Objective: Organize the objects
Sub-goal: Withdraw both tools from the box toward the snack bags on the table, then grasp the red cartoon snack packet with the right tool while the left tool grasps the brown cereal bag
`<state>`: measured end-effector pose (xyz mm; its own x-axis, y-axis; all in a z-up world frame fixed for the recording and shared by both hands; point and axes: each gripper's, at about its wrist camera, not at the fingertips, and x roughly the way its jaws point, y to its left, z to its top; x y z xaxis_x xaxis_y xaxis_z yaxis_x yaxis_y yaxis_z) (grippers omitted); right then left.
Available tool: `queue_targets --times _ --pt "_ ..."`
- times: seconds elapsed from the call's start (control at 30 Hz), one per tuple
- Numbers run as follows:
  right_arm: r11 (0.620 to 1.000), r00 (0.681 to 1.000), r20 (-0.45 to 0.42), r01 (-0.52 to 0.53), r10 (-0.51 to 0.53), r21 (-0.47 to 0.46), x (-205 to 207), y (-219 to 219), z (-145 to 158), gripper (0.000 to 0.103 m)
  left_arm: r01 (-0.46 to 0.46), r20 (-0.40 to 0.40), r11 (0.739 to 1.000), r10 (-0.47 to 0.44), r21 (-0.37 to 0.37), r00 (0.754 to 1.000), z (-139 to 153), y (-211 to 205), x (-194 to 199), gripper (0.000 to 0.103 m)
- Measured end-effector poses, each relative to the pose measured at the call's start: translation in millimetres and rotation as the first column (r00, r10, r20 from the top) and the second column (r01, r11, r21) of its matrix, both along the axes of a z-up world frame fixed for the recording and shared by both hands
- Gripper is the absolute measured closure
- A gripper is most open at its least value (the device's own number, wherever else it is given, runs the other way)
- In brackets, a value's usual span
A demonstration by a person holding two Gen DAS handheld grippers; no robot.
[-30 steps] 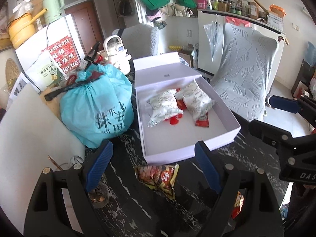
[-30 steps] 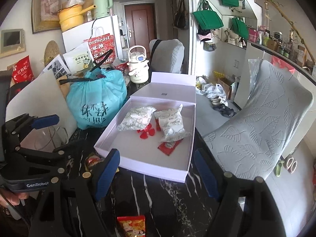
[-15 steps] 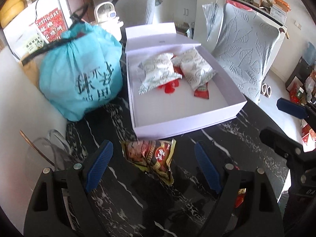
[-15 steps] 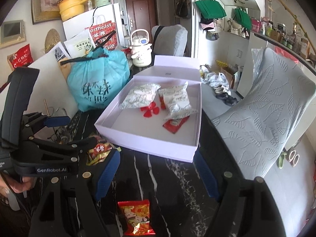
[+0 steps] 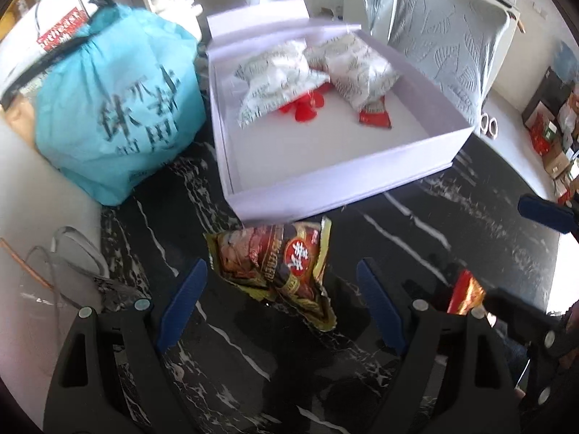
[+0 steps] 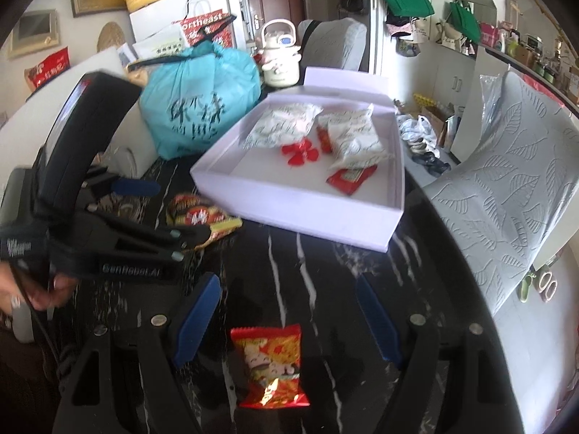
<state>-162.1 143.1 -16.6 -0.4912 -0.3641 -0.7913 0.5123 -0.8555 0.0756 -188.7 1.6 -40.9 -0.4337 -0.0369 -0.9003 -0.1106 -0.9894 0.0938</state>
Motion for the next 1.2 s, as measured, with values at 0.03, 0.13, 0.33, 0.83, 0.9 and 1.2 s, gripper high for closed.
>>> queue_targets --times 0.03,0.13,0.33,0.83,0.9,1.2 --pt "1.0 1.0 0.008 -0.002 0.002 0.004 1.5 -1.0 -4.3 0.024 0.001 0.013 1.0 -0.001 -0.003 1.0 -4.2 -0.2 -1.0 0.019" --pt "1.0 1.0 0.029 -0.011 0.011 0.011 6.2 -3.1 -15.8 0.024 0.007 0.036 1.0 -0.006 -0.018 0.999 -13.1 0.4 -3.9 0.019" --pt "1.0 0.999 0.052 -0.01 0.008 0.028 12.1 -2.7 -33.0 0.024 0.022 0.048 0.998 -0.019 -0.066 0.999 -24.7 2.1 -7.5 0.019" --pt "0.998 0.995 0.089 0.036 -0.041 0.048 11.5 12.9 -54.9 0.024 0.095 0.041 0.995 -0.096 0.018 0.995 -37.4 9.9 -7.8 0.023" --pt "0.998 0.995 0.095 0.039 -0.042 0.039 13.7 17.3 -57.7 0.024 0.156 0.04 0.988 -0.157 0.019 0.987 -36.5 19.8 -2.5 0.024" --pt "0.999 0.998 0.063 0.029 -0.031 0.026 31.4 39.7 -60.3 0.04 0.24 0.04 0.97 -0.241 0.04 0.97 -35.7 55.9 17.0 0.024"
